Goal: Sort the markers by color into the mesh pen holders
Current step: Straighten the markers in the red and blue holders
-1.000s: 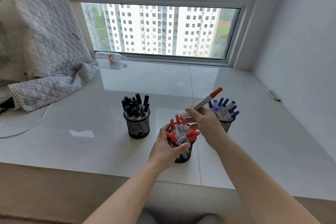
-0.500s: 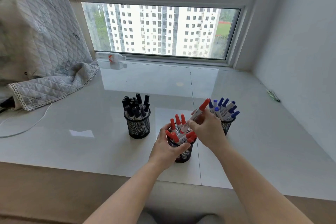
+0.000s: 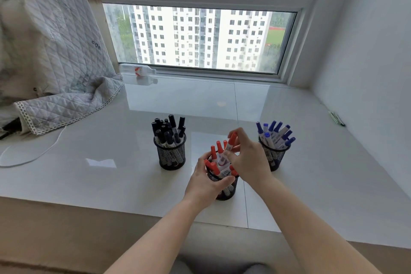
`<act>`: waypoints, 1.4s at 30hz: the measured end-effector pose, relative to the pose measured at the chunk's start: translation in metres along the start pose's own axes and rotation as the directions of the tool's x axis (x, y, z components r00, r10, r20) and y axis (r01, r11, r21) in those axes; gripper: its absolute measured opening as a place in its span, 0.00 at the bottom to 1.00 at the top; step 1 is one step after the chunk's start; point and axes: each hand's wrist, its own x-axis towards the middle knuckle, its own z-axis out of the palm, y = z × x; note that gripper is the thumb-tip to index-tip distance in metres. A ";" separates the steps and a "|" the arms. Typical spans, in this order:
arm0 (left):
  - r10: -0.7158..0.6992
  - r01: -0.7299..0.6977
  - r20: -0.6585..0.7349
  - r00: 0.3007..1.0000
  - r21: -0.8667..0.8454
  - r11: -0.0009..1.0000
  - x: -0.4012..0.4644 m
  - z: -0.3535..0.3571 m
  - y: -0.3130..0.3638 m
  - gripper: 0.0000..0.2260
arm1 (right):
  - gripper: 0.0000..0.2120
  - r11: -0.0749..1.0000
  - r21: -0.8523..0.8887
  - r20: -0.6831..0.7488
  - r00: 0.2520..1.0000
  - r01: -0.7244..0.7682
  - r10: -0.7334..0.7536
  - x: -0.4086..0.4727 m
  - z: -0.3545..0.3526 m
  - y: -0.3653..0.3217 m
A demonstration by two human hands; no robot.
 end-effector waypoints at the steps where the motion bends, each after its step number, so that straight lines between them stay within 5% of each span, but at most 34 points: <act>1: -0.004 0.004 0.002 1.000 0.003 1.000 0.000 0.000 0.000 0.36 | 0.10 1.000 -0.018 0.049 0.999 -0.003 0.003 0.000 0.002 0.000; 4: -0.003 0.003 0.010 1.000 0.001 1.000 -0.001 0.000 0.001 0.39 | 0.03 0.999 -0.038 0.098 0.995 -0.004 0.007 0.001 0.006 -0.001; 9: 0.001 -0.001 0.014 1.000 0.013 1.000 -0.001 0.000 0.002 0.37 | 0.07 0.996 -0.031 -0.098 0.991 0.087 -0.090 0.004 0.002 -0.004; 15: 0.034 -0.034 0.005 0.999 0.011 0.999 -0.003 -0.001 0.003 0.35 | 0.11 0.960 -0.257 0.152 0.986 0.109 -0.071 0.008 0.003 0.006; 21: 0.057 -0.057 -0.016 0.998 0.010 0.998 -0.003 0.002 0.001 0.36 | 0.13 0.992 -0.107 0.050 0.997 0.068 -0.063 -0.003 -0.001 0.017; 25: 0.077 -0.076 -0.062 0.995 0.021 0.997 -0.002 0.007 -0.001 0.37 | 0.08 0.986 0.118 -0.261 0.955 -0.115 0.142 -0.020 0.001 0.038; 29: 0.042 -0.046 -0.088 0.995 -0.041 0.998 0.004 0.006 -0.002 0.40 | 0.15 0.886 0.280 -0.378 0.806 -0.369 0.455 -0.021 -0.001 0.074; 35: 0.009 -0.019 -0.110 0.994 -0.091 0.996 0.020 0.003 -0.007 0.33 | 0.40 0.723 0.385 -0.214 0.707 -0.573 0.674 -0.009 0.000 0.125; 42: 0.009 -0.024 -0.153 0.988 -0.094 0.995 0.038 -0.002 -0.011 0.32 | 0.38 0.730 0.490 -0.158 0.775 -0.477 0.612 0.008 0.011 0.145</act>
